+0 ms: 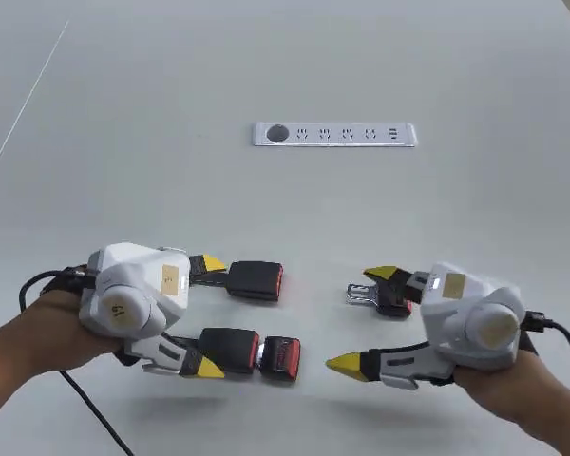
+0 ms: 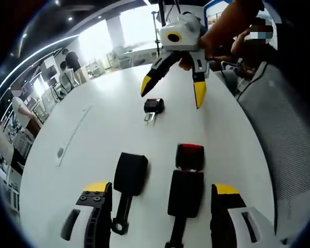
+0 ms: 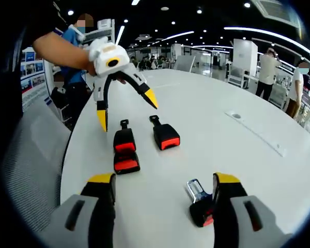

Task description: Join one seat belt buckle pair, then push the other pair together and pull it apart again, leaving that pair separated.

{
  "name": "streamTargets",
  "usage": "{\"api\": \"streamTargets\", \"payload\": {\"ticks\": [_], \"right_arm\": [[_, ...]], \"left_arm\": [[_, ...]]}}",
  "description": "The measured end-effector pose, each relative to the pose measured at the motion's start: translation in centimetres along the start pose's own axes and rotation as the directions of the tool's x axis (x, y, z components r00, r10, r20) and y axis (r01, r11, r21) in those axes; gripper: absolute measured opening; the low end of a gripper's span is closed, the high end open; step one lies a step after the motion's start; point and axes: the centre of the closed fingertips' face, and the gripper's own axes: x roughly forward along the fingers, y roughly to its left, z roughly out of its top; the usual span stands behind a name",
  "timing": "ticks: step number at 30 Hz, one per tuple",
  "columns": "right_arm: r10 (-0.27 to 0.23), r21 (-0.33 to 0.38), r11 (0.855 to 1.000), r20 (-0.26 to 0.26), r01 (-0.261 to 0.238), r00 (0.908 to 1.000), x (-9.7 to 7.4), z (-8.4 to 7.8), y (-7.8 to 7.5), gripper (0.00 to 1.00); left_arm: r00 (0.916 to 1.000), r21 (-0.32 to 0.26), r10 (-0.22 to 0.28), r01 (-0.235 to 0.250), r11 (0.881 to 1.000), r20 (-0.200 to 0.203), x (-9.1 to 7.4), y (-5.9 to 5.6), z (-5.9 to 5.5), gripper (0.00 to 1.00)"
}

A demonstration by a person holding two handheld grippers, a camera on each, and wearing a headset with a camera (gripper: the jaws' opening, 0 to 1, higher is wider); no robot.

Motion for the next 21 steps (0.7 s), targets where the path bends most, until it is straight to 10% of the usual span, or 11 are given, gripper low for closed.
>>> {"api": "streamTargets", "payload": {"ticks": [12,21], "right_arm": [[0.009,0.049,0.999,-0.063,-0.005,0.9980,-2.1,-3.2,-5.2,0.76],[0.098,0.020,0.995,-0.111,-0.097,0.9889,-1.2,-3.4,-5.8,0.74]], "left_arm": [[0.9996,0.039,-0.011,0.012,0.999,-0.024,0.6,5.2,0.5,0.72],[0.9964,0.043,-0.069,0.071,0.997,-0.048,2.2,6.2,0.8,0.68]]}}
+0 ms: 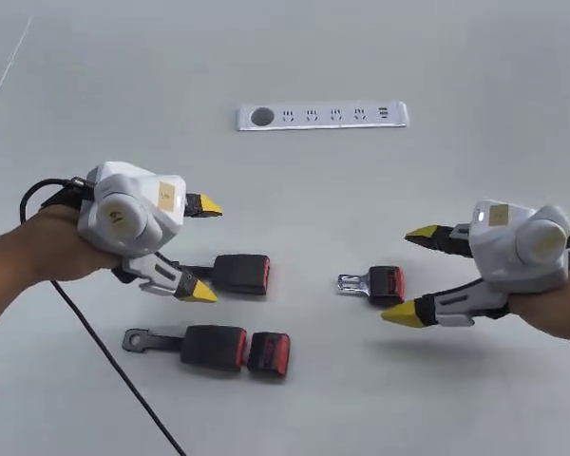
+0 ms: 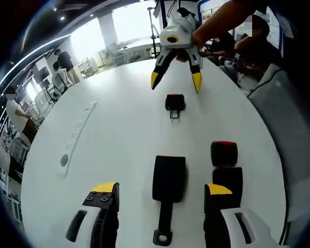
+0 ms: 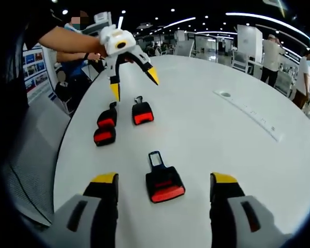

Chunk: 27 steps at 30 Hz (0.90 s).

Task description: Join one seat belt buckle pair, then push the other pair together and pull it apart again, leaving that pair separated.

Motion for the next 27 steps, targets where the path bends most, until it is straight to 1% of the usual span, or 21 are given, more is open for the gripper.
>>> {"api": "streamTargets", "payload": {"ticks": [3,4,5,6,7,8,9,11,12,13,16,18,19,20,21,22,24,25,27], "right_arm": [[0.014,-0.008,1.000,-0.021,-0.014,0.9997,0.4,-0.2,-0.1,0.73],[0.025,-0.010,1.000,-0.030,-0.026,0.9992,0.6,-0.4,-0.1,0.72],[0.034,-0.014,0.999,-0.038,-0.035,0.9987,0.7,-0.6,0.0,0.72],[0.050,-0.023,0.998,-0.056,-0.051,0.9972,0.9,-0.9,0.1,0.70],[0.055,-0.027,0.998,-0.063,-0.057,0.9965,0.9,-1.1,0.1,0.67],[0.064,-0.034,0.997,-0.086,-0.068,0.9942,1.1,-1.6,0.2,0.65],[0.073,-0.031,0.997,-0.090,-0.076,0.9932,1.3,-1.7,0.3,0.65],[0.097,-0.022,0.995,-0.093,-0.099,0.9909,1.6,-1.8,0.6,0.65],[0.101,-0.024,0.994,-0.095,-0.104,0.9903,1.8,-1.9,0.7,0.65],[0.104,-0.030,0.994,-0.100,-0.108,0.9895,1.9,-1.9,0.8,0.64],[0.115,-0.061,0.990,-0.140,-0.125,0.9834,2.2,-2.6,1.0,0.62],[0.121,-0.062,0.989,-0.150,-0.131,0.9814,2.3,-2.7,1.0,0.57],[0.124,-0.069,0.988,-0.145,-0.135,0.9817,2.3,-2.5,1.0,0.55],[0.123,-0.068,0.989,-0.149,-0.134,0.9812,2.3,-2.5,1.0,0.54],[0.115,-0.081,0.988,-0.155,-0.129,0.9812,2.3,-2.6,0.8,0.53],[0.114,-0.088,0.988,-0.158,-0.129,0.9808,2.3,-2.6,0.7,0.52],[0.115,-0.087,0.988,-0.163,-0.130,0.9800,2.2,-2.8,0.5,0.51],[0.112,-0.085,0.988,-0.168,-0.128,0.9794,2.1,-2.9,0.4,0.49],[0.111,-0.087,0.988,-0.173,-0.127,0.9786,2.0,-3.0,0.3,0.46]], "left_arm": [[0.9992,-0.005,-0.039,0.039,0.999,-0.009,1.0,-0.4,-0.4,0.64],[0.9984,0.007,-0.055,0.055,0.998,-0.015,1.4,-0.7,-0.6,0.63],[0.9980,0.010,-0.061,0.061,0.998,-0.020,1.6,-0.8,-0.7,0.62],[0.9971,0.007,-0.072,0.072,0.997,-0.023,1.9,-0.9,-0.9,0.62],[0.9968,0.006,-0.076,0.076,0.997,-0.023,2.0,-1.0,-1.0,0.62],[0.9962,0.003,-0.082,0.083,0.997,-0.029,2.3,-1.0,-1.2,0.62],[0.9957,0.003,-0.085,0.085,0.996,-0.036,2.5,-1.0,-1.4,0.62],[0.9944,-0.004,-0.098,0.098,0.995,-0.038,2.8,-1.1,-1.7,0.62],[0.9939,-0.006,-0.104,0.103,0.995,-0.037,3.0,-1.1,-1.8,0.62],[0.9927,-0.006,-0.114,0.114,0.994,-0.040,3.3,-1.3,-1.9,0.61],[0.9907,-0.005,-0.130,0.130,0.992,-0.042,3.8,-1.5,-2.2,0.60],[0.9904,-0.008,-0.131,0.131,0.991,-0.045,4.0,-1.4,-2.4,0.59],[0.9910,-0.015,-0.127,0.126,0.992,-0.043,4.1,-1.3,-2.4,0.58],[0.9912,-0.022,-0.127,0.127,0.992,-0.036,4.1,-1.4,-2.4,0.57],[0.9912,-0.028,-0.130,0.129,0.991,-0.025,4.2,-1.5,-2.2,0.56],[0.9921,-0.020,-0.125,0.124,0.992,-0.016,4.3,-1.4,-2.1,0.55],[0.9924,-0.014,-0.122,0.122,0.992,-0.017,4.3,-1.3,-2.2,0.53],[0.9929,-0.021,-0.118,0.118,0.993,-0.016,4.3,-1.2,-2.1,0.51],[0.9921,-0.016,-0.124,0.124,0.992,-0.018,4.2,-1.3,-2.1,0.40]]}}
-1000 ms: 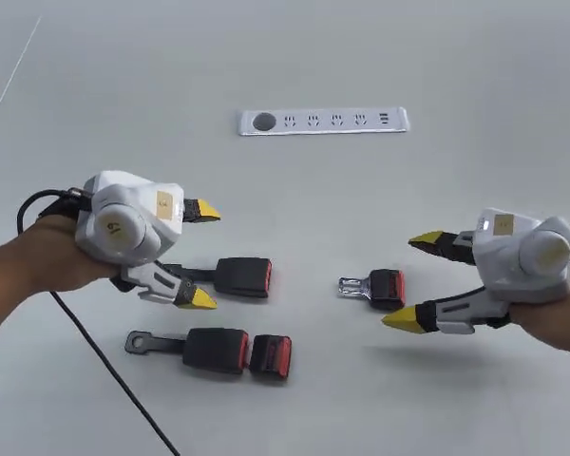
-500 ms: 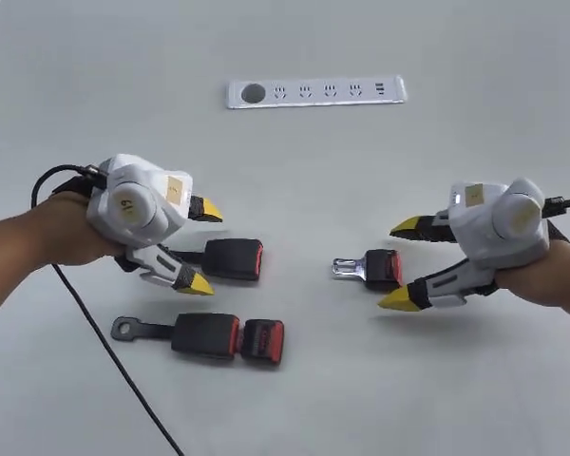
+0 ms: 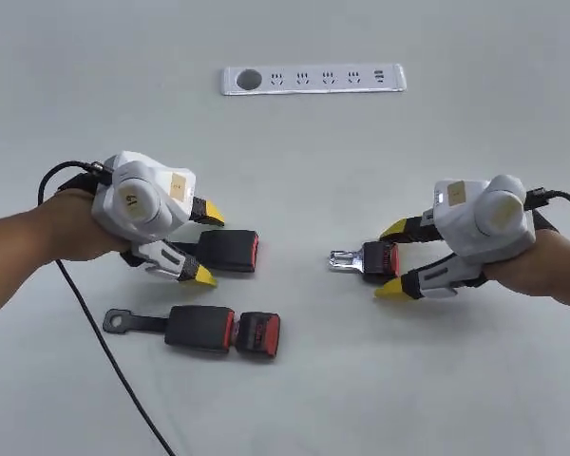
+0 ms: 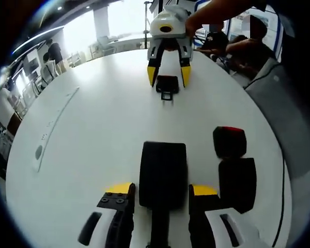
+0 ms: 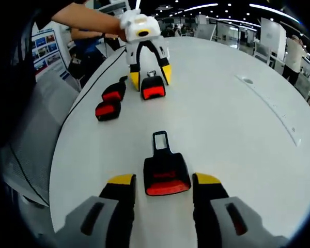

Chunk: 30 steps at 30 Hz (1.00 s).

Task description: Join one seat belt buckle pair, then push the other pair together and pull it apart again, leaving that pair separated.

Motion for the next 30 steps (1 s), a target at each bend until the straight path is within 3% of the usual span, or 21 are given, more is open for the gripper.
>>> {"api": "streamTargets", "payload": {"ticks": [1,5,11,14,17,21,28,30], "right_arm": [[0.000,-0.003,1.000,-0.004,0.000,1.0000,-0.04,-0.06,-0.04,0.45],[-0.016,-0.044,0.999,-0.032,0.014,0.9994,-0.02,-0.22,-0.25,0.41],[-0.017,-0.023,1.000,-0.050,0.016,0.9986,0.12,-0.01,-0.68,0.36],[-0.007,-0.029,1.000,-0.099,0.004,0.9950,0.23,-0.04,-0.66,0.35],[-0.009,-0.066,0.998,-0.170,-0.003,0.9853,0.34,-0.17,-0.61,0.35],[-0.014,-0.063,0.998,-0.205,0.001,0.9786,0.44,-0.37,-0.73,0.35],[-0.016,-0.056,0.998,-0.219,0.004,0.9755,0.45,-0.39,-0.68,0.34],[-0.013,-0.024,1.000,-0.214,0.008,0.9768,0.60,-0.10,-0.64,0.34]], "left_arm": [[1.0000,0.015,-0.001,0.001,1.000,-0.005,-0.03,-0.11,-0.09,0.35],[1.0000,0.034,-0.006,0.006,0.999,-0.002,0.00,-0.18,-0.08,0.35],[0.9994,0.031,-0.013,0.014,0.999,-0.032,0.09,-0.30,-0.17,0.34],[0.9995,0.030,-0.014,0.015,0.999,-0.027,0.03,-0.29,-0.29,0.33],[0.9998,0.020,-0.014,0.014,1.000,-0.011,0.00,-0.29,-0.31,0.33],[0.9997,0.019,-0.012,0.013,1.000,-0.020,0.06,-0.26,-0.30,0.33],[0.9993,0.001,-0.011,0.011,1.000,-0.036,0.11,-0.26,-0.31,0.33],[0.9991,-0.005,-0.009,0.009,1.000,-0.041,0.13,-0.20,-0.36,0.33]]}}
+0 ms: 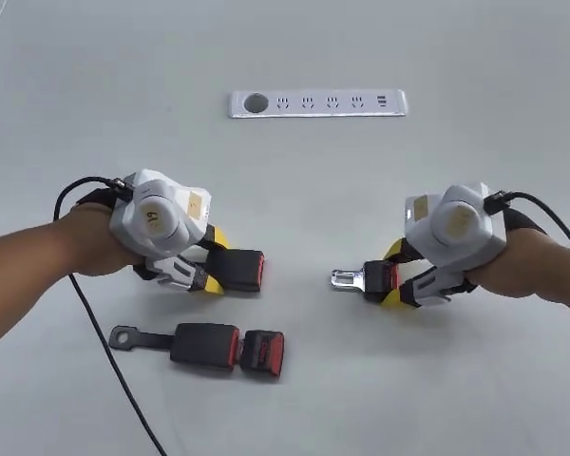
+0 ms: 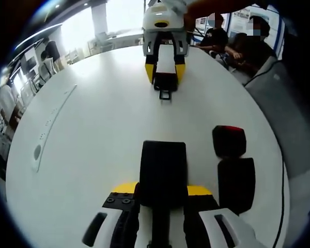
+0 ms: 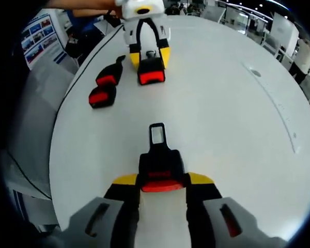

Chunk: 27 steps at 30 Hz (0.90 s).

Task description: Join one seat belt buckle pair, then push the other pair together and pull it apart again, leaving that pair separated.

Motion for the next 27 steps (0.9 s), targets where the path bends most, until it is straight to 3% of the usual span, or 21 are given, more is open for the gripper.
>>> {"api": "streamTargets", "payload": {"ticks": [6,14,22,25,27], "right_arm": [[-0.002,-0.019,1.000,0.002,0.002,1.0000,0.4,0.3,-0.2,0.34],[-0.013,-0.024,1.000,0.046,0.015,0.9988,1.2,1.7,-0.2,0.34],[-0.015,-0.010,1.000,0.133,0.016,0.9910,2.2,3.9,0.3,0.35],[-0.001,-0.029,1.000,0.172,0.007,0.9851,2.9,5.8,0.7,0.34],[-0.007,-0.028,1.000,0.170,0.012,0.9854,3.3,6.6,0.7,0.34]], "left_arm": [[1.0000,-0.003,0.000,0.000,1.000,-0.009,0.1,0.1,0.0,0.33],[1.0000,-0.012,0.006,-0.006,1.000,-0.003,0.0,0.0,0.1,0.33],[0.9999,-0.029,0.015,-0.015,0.999,-0.005,-0.1,-0.1,0.2,0.33],[0.9998,-0.030,0.014,-0.015,0.999,-0.011,-0.1,-0.1,0.2,0.33],[0.9998,-0.029,0.015,-0.015,0.999,-0.015,-0.1,-0.1,0.2,0.33]]}}
